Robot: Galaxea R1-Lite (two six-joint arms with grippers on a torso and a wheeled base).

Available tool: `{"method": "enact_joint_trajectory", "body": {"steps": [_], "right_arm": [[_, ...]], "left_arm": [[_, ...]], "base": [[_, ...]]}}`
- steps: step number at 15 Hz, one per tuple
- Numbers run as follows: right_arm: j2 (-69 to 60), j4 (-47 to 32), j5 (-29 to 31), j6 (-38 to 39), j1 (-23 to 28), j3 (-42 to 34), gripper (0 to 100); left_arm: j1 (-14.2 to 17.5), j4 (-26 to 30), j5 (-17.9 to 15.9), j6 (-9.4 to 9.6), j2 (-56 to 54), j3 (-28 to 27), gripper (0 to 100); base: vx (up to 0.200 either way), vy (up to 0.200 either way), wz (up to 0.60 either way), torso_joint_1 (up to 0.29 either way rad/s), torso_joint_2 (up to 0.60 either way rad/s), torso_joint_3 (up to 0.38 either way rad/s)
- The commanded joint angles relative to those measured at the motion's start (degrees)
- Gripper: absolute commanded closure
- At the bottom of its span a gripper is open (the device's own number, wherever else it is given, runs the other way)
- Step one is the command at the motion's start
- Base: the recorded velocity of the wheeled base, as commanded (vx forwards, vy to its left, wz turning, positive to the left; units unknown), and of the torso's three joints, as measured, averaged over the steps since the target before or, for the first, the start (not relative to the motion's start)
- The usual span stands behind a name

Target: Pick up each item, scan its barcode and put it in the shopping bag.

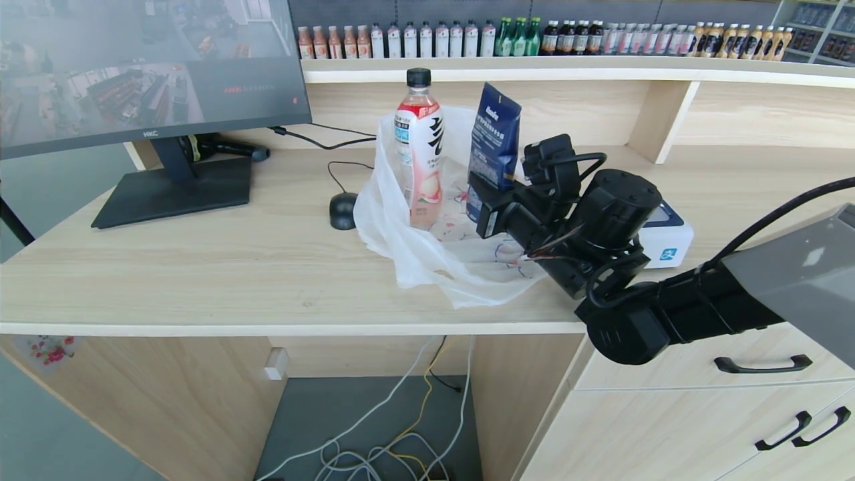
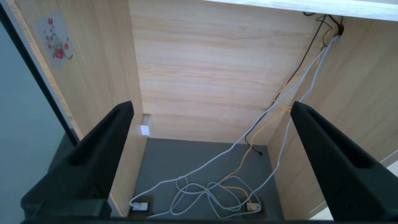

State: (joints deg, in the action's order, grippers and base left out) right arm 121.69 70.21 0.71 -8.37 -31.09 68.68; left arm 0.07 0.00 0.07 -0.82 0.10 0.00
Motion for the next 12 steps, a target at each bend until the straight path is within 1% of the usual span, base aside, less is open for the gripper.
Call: {"method": "enact_joint_trajectory", "body": {"steps": [1, 12], "right_arm": [[0.5, -0.3, 0.0, 0.0, 0.0, 0.0, 100], [0.2, -0.4, -0.1, 0.1, 0.0, 0.0, 100]], "left_arm": [[0.0, 0.0, 0.0, -0.06, 0.0, 0.0, 0], [-0.1, 0.0, 0.0, 0.03, 0.0, 0.0, 0]], "base": [[0.0, 0.0, 0.0, 0.0, 0.0, 0.0], [0.0, 0.0, 0.0, 0.0, 0.0, 0.0]]}}
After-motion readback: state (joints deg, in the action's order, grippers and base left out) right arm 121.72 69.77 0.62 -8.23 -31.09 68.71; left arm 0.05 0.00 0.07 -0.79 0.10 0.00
